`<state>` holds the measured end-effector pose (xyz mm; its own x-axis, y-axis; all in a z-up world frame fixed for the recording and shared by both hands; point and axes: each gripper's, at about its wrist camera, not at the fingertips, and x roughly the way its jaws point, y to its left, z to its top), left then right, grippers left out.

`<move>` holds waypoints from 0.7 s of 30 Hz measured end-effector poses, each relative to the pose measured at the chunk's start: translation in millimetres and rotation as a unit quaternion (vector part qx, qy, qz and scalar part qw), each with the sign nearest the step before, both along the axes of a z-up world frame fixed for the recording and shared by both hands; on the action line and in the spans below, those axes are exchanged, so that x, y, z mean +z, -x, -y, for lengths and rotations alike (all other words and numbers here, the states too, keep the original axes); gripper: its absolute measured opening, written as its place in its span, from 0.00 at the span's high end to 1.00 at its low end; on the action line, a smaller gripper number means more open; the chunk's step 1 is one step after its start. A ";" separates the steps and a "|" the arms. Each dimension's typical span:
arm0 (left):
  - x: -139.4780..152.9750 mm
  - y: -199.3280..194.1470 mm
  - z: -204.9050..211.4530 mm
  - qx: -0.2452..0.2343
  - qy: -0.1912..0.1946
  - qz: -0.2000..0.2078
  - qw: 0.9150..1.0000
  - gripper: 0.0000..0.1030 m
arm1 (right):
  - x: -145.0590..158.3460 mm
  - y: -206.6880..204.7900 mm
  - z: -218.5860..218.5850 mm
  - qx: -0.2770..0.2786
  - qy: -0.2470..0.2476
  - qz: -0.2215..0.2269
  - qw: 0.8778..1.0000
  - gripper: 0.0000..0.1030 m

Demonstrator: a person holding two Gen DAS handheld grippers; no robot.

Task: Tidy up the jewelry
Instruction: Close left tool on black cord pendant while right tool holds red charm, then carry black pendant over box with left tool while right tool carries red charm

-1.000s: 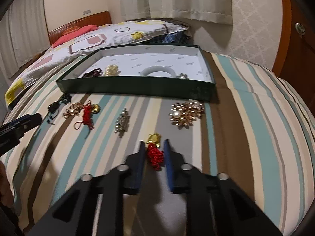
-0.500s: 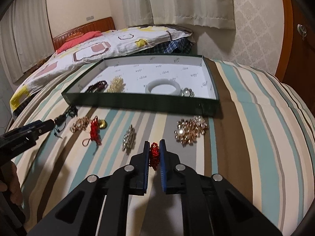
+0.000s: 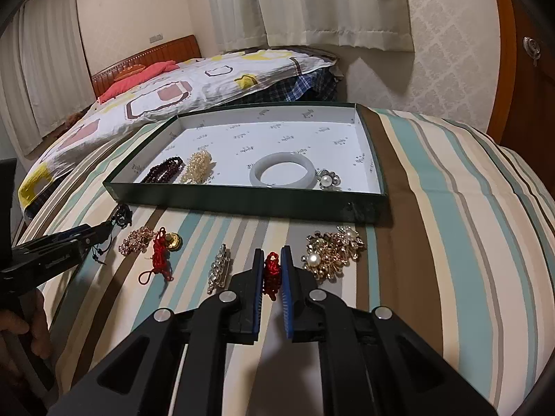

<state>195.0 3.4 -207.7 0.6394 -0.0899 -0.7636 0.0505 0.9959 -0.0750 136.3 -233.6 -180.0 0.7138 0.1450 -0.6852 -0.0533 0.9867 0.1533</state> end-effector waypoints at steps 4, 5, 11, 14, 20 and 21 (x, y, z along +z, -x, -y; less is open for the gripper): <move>-2.4 -3.5 -0.3 -0.005 0.003 -0.009 1.000 0.77 | -1.3 -2.7 -0.4 0.002 -0.003 -0.002 1.000 0.90; -2.5 -3.5 -0.1 -0.006 0.002 -0.009 1.000 0.81 | -1.7 -2.9 -0.7 0.003 -0.003 -0.003 1.000 0.90; -1.9 -1.9 -0.3 -0.005 0.004 -0.007 1.000 0.83 | -2.8 -3.2 -1.3 0.003 -0.004 -0.003 1.000 0.90; -0.7 0.8 0.4 -0.004 0.002 -0.001 1.000 0.83 | -2.1 -2.9 -1.6 0.002 -0.004 -0.001 1.000 0.90; 12.9 12.8 2.0 -0.008 0.002 0.020 1.000 0.83 | 4.3 0.5 -0.8 0.001 -0.006 0.007 1.000 0.90; 17.4 15.3 2.6 -0.009 0.003 0.026 1.000 0.83 | 6.6 1.5 -0.9 0.001 -0.006 0.011 1.000 0.90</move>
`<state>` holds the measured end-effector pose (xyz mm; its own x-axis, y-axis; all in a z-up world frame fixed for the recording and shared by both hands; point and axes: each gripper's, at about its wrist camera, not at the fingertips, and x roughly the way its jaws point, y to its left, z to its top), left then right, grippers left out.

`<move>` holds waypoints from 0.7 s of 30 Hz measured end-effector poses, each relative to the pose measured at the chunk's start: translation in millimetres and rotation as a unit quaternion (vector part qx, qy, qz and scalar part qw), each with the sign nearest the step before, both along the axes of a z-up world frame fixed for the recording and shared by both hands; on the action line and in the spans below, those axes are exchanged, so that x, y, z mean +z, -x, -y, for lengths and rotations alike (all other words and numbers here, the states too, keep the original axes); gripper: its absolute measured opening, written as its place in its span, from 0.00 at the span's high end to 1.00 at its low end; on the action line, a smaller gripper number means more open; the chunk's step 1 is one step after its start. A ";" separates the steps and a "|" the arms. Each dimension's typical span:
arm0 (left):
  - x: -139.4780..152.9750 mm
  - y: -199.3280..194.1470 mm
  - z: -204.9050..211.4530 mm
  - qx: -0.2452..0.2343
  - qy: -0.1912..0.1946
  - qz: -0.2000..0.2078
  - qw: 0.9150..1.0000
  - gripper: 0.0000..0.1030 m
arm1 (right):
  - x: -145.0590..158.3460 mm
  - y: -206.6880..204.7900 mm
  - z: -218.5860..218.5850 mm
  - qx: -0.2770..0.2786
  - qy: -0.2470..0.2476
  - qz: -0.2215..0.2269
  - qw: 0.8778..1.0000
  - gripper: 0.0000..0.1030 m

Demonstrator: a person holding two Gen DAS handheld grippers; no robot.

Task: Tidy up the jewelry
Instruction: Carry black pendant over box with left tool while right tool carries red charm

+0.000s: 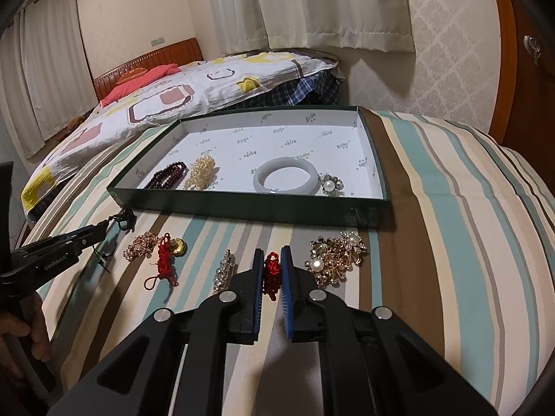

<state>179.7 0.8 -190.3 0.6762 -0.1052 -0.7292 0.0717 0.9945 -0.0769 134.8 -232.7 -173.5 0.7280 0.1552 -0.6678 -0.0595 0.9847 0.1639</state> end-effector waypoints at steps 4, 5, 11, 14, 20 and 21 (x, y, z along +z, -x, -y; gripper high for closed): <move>17.2 7.6 2.2 -0.004 0.007 0.019 1.000 0.83 | 9.9 3.7 0.0 0.000 -0.001 0.012 1.000 0.90; 21.4 9.2 2.6 -0.004 0.009 0.024 1.000 0.83 | 12.0 4.4 0.5 0.000 -0.002 0.015 1.000 0.90; 50.2 13.6 7.0 -0.011 0.024 0.055 0.998 0.83 | 28.9 6.2 1.7 -0.002 -0.003 0.036 0.999 0.90; 64.3 12.1 10.3 -0.016 0.033 0.069 0.997 0.83 | 37.0 3.0 3.1 -0.003 0.000 0.048 0.999 0.90; 83.6 -5.9 20.5 -0.025 0.044 0.092 0.994 0.83 | 56.9 -15.5 10.3 -0.007 0.004 0.078 0.997 0.90; 86.4 -11.4 22.2 -0.026 0.046 0.097 0.994 0.83 | 60.6 -20.7 12.4 -0.008 0.006 0.085 0.996 0.90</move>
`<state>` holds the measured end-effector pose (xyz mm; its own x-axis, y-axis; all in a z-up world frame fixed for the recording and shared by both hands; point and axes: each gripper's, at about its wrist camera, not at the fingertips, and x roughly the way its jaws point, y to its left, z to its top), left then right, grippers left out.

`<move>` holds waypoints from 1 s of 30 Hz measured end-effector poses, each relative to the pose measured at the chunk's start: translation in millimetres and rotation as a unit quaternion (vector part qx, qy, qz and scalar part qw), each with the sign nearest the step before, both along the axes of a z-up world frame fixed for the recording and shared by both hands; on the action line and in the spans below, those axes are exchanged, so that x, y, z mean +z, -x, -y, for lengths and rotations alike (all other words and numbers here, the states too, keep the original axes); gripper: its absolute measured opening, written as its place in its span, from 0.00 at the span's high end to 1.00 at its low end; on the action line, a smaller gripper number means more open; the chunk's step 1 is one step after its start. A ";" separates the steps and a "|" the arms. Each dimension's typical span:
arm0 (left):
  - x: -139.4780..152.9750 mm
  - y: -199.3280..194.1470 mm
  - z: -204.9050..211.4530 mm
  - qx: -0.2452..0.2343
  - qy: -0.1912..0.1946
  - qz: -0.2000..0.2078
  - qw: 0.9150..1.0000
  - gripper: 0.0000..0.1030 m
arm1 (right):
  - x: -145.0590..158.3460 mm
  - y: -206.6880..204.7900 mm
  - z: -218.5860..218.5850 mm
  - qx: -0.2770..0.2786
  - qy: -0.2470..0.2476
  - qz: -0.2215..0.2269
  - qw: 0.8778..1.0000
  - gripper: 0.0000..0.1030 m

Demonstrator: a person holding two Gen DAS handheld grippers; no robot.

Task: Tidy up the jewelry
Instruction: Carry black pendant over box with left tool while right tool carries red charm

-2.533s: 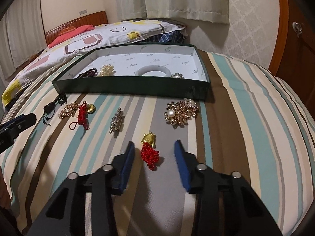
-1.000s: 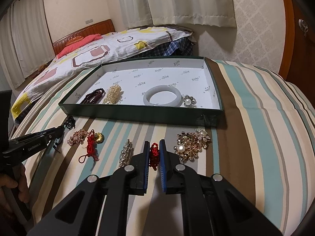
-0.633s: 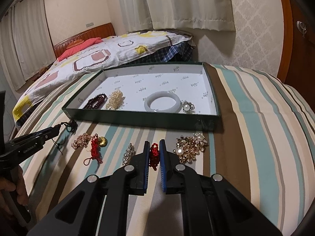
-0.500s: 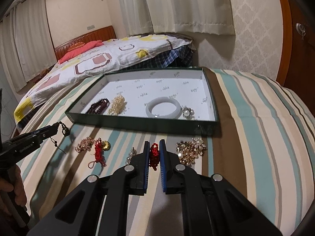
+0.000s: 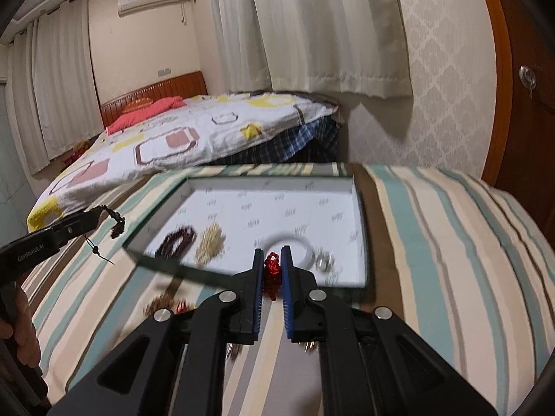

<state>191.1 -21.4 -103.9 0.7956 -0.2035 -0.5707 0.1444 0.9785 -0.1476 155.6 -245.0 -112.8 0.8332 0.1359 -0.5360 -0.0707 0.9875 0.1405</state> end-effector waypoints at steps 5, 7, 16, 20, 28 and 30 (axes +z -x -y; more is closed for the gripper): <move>6.0 -28.1 8.0 -0.001 0.003 0.013 1.000 0.83 | 8.7 -26.9 10.3 -0.007 0.002 0.019 1.000 0.90; 5.1 -42.6 10.5 0.001 0.003 0.015 1.000 0.83 | 8.9 -38.1 14.5 -0.011 0.003 0.023 1.000 0.90; -25.8 -111.3 21.6 0.008 -0.016 -0.017 1.000 0.83 | -19.5 -87.5 31.0 -0.023 0.006 -0.003 1.000 0.90; -45.6 -135.0 23.5 0.008 -0.018 -0.050 0.999 0.83 | -41.1 -108.3 36.8 -0.023 0.000 -0.036 0.999 0.90; -79.3 -162.0 26.8 0.007 -0.032 -0.109 0.993 0.83 | -63.9 -128.7 40.4 -0.020 0.002 -0.086 0.996 0.90; -84.3 -164.7 27.6 0.006 -0.036 -0.119 0.992 0.83 | -68.3 -130.9 40.4 -0.019 0.002 -0.097 0.995 0.90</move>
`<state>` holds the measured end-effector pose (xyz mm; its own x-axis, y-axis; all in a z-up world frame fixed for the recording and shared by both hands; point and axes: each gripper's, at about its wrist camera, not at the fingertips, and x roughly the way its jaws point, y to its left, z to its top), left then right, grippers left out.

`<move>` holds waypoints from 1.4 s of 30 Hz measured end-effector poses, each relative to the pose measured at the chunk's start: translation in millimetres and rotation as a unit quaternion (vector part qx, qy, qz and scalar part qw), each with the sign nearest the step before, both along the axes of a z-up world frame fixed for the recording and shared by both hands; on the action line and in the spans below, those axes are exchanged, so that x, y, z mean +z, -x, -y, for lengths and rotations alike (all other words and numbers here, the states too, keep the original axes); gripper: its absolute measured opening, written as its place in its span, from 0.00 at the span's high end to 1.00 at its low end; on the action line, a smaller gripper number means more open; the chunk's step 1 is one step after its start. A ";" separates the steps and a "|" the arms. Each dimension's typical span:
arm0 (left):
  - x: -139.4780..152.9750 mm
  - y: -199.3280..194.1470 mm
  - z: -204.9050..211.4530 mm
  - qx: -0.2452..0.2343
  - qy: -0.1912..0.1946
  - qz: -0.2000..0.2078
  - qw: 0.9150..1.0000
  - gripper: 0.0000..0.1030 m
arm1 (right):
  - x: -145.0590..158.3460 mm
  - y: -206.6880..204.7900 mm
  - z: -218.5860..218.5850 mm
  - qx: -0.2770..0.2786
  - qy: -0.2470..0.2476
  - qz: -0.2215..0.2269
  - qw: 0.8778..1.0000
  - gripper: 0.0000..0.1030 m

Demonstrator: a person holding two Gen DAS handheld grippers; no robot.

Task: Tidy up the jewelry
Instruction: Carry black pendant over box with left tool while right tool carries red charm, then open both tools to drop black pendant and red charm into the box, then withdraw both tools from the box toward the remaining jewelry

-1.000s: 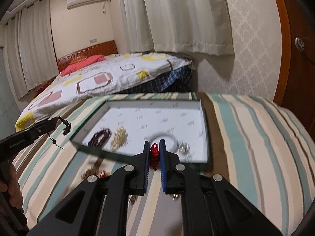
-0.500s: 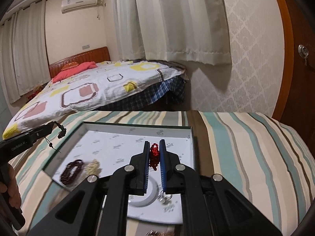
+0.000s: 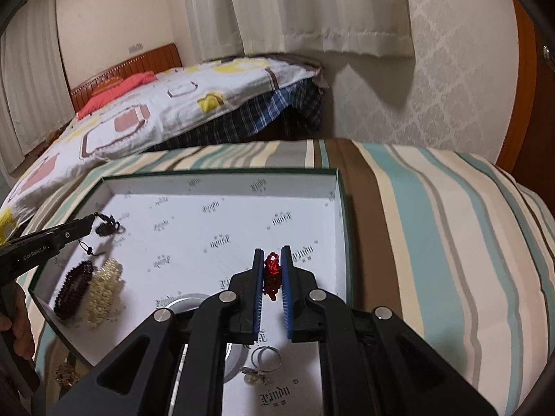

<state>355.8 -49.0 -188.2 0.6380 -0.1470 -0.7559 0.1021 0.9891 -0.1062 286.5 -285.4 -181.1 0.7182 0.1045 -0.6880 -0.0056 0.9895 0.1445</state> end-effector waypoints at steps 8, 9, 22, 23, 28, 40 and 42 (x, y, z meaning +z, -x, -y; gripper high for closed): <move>-12.3 -2.5 -3.1 0.003 0.003 -0.027 1.000 0.83 | -5.5 -1.5 -2.1 0.004 0.002 -0.017 1.000 0.89; -12.8 -2.3 -3.3 0.003 0.002 -0.027 1.000 0.82 | -6.0 -1.6 -1.5 0.003 0.000 -0.019 1.000 0.88; -0.8 7.3 -3.9 0.005 0.005 -0.012 1.000 0.58 | 4.3 4.6 -2.2 0.000 -0.002 -0.002 1.000 0.71; 1.0 9.0 -3.7 0.006 0.006 -0.010 1.000 0.57 | 7.0 6.8 -2.1 -0.001 -0.003 0.001 1.000 0.71; 16.7 27.0 -4.0 0.009 0.002 0.019 1.000 0.49 | 21.3 19.8 -1.4 -0.005 -0.006 0.019 1.000 0.70; 46.2 94.2 -6.1 0.006 -0.001 0.099 0.995 0.49 | 41.0 73.5 -7.8 -0.018 -0.005 0.055 0.998 0.70; 46.2 103.3 -6.7 0.007 0.000 0.099 0.995 0.49 | 40.4 84.0 -8.0 -0.020 -0.005 0.054 0.998 0.70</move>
